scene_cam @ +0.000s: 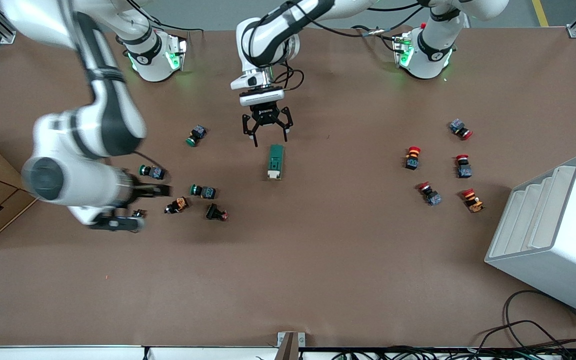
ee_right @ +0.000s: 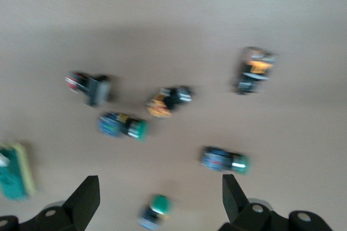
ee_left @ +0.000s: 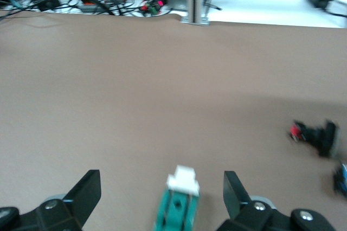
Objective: Close load switch with both arms
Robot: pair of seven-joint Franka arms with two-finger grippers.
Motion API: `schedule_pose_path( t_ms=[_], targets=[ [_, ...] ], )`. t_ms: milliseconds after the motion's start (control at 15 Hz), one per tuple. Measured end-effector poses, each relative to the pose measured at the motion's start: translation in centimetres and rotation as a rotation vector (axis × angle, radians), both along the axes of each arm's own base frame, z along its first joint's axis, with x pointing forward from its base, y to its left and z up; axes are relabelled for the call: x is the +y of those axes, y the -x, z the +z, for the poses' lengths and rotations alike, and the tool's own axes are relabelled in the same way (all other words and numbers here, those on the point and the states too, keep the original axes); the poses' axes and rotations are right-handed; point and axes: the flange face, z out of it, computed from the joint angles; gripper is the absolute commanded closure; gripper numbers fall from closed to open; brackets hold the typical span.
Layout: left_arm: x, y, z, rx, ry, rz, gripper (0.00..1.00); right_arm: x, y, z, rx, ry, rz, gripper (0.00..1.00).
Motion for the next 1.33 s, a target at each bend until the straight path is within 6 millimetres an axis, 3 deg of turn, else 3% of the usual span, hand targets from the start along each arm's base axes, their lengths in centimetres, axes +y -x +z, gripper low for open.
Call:
schedule_pose_path(
  t_ms=[133,267,600,800,1067,1333],
  targets=[
    [1.1,-4.7,4.9,0.112,-0.005,0.047,0.0,-6.8,0.9,3.3,0.014,0.022,0.052,0.0],
    [3.6,-9.8,9.3,0.207,0.03,0.111,0.0,-10.9,2.4,6.6,0.027,0.05,0.048,0.0],
    [15.7,-23.6,15.4,0.367,0.13,0.276,0.0,-14.0,3.8,14.2,0.005,0.076,-0.001,0.0],
    [24.7,-29.9,18.6,0.452,0.183,0.306,0.0,-15.1,3.9,16.6,-0.025,0.079,-0.021,0.0],
    [33.8,-33.2,22.0,0.533,0.141,0.235,0.0,-14.3,3.6,17.7,-0.052,0.079,-0.008,0.0],
    [39.3,-33.5,25.0,0.614,0.104,0.149,0.0,-13.9,4.0,17.2,-0.006,0.074,-0.003,0.0]
  ],
)
